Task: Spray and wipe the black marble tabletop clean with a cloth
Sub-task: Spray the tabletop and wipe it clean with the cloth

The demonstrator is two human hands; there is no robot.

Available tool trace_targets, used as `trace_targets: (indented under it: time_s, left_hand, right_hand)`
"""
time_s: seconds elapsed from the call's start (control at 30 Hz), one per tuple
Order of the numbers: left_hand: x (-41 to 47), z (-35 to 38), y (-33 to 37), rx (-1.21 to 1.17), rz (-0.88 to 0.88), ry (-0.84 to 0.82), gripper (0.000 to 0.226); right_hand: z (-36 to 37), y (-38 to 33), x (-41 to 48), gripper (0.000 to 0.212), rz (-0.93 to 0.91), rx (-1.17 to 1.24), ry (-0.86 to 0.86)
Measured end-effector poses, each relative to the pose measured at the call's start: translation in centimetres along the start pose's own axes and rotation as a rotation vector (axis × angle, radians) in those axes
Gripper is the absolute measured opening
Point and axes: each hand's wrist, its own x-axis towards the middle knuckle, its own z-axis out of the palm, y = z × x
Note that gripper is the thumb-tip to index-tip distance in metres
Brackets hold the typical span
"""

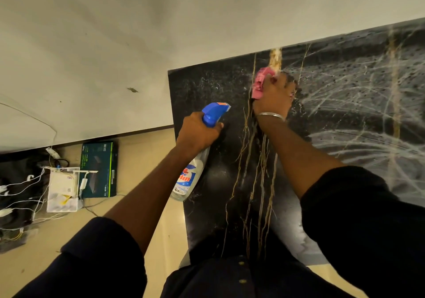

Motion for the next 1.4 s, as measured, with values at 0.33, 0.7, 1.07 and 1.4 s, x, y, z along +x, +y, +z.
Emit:
trace_targets:
  time_s: [0.33, 0.7, 1.07, 1.4]
  left_hand:
    - [1.4, -0.3, 0.8, 0.003, -0.028, 0.024, 0.032]
    - [0.3, -0.4, 1.0, -0.042, -0.025, -0.002, 0.034]
    - [-3.9, 1.4, 3.6, -0.038, -0.006, 0.013, 0.035]
    - [-8.4, 3.7, 4.8, -0.166, 0.047, -0.029, 0.025]
  right_hand:
    - [0.9, -2.5, 1.7, 0.057, -0.534, -0.019, -0.104]
    - [-1.8, 2.1, 6.6, 0.068, -0.117, -0.076, -0.048]
    - [0.2, -0.4, -3.3, 0.064, -0.576, -0.091, -0.173]
    - [-3.2, 12.5, 0.2, 0.073, -0.121, -0.104, -0.100]
